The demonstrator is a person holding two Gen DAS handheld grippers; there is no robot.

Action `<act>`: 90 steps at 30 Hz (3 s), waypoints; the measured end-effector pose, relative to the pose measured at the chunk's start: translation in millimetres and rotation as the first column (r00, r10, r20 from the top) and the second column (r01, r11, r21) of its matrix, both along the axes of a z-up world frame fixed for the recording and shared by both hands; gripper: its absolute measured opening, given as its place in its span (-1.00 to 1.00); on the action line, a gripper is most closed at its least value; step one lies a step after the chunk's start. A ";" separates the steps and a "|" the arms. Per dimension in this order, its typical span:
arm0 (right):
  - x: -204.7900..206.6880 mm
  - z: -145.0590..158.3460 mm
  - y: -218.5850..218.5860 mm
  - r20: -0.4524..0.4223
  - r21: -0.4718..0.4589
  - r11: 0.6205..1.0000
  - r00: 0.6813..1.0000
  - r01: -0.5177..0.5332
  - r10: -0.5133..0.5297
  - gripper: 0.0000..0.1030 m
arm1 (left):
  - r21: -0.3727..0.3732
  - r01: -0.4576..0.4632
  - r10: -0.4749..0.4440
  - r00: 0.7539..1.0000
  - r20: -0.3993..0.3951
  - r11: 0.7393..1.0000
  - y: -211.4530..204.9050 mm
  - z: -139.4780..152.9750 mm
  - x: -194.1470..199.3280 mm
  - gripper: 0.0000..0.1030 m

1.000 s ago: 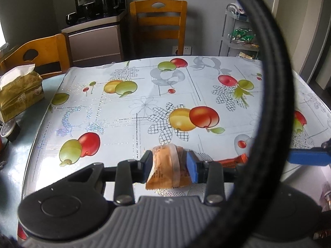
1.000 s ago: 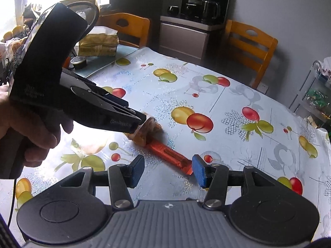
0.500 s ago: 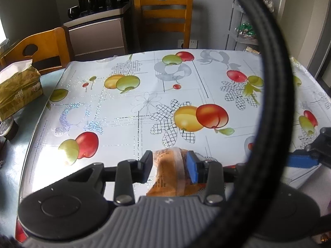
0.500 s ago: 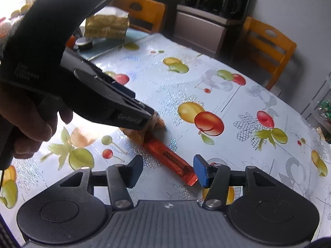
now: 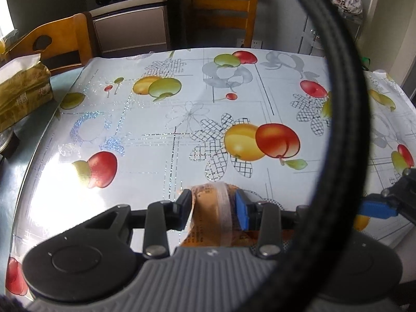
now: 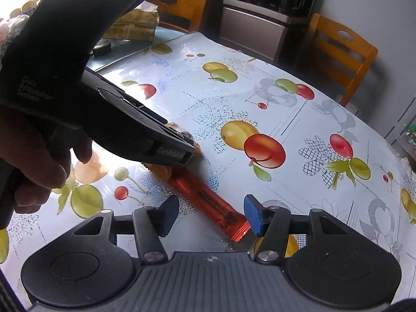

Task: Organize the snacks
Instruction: 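Grasp the tan pastry packet with the left tool while the right tool grasps the orange bar, then lift the pastry packet and orange bar and carry them over the tray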

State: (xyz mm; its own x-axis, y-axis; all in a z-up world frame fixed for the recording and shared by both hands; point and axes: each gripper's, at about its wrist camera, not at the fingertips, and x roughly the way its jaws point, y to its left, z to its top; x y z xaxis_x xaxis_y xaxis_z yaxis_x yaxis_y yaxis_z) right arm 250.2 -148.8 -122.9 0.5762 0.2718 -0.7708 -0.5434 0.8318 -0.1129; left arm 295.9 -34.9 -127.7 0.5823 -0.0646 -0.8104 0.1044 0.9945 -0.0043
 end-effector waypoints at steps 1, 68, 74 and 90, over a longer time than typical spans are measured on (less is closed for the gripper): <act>1.4 -1.6 0.3 0.000 -0.003 1.000 1.000 -0.004 0.004 0.09 | 0.000 -0.002 0.002 1.000 0.000 1.000 -0.1 -0.4 0.2 -0.32; -22.8 -26.8 25.8 -0.107 -0.038 0.999 0.994 0.006 -0.010 -0.49 | -0.121 -0.033 0.034 0.999 0.001 0.992 63.8 -8.5 -43.6 -0.36; -38.0 -27.0 30.3 -0.099 -0.058 0.998 0.995 0.001 -0.006 -0.49 | -0.110 0.008 -0.006 1.000 0.016 0.994 60.7 -5.3 -63.4 -0.37; -36.1 -28.7 40.6 -0.081 -0.091 0.995 0.996 -0.036 0.029 -0.42 | -0.095 0.054 -0.052 0.998 0.027 0.994 56.9 0.0 -110.8 -0.40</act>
State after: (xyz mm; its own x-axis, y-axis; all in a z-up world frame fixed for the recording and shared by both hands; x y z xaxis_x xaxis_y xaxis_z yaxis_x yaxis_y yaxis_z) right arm 214.1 -108.2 -151.7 0.5038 0.2151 -0.8366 -0.5805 0.8016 -0.1434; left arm 185.1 22.0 -127.6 0.5953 -0.1723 -0.7848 0.1583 0.9827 -0.0956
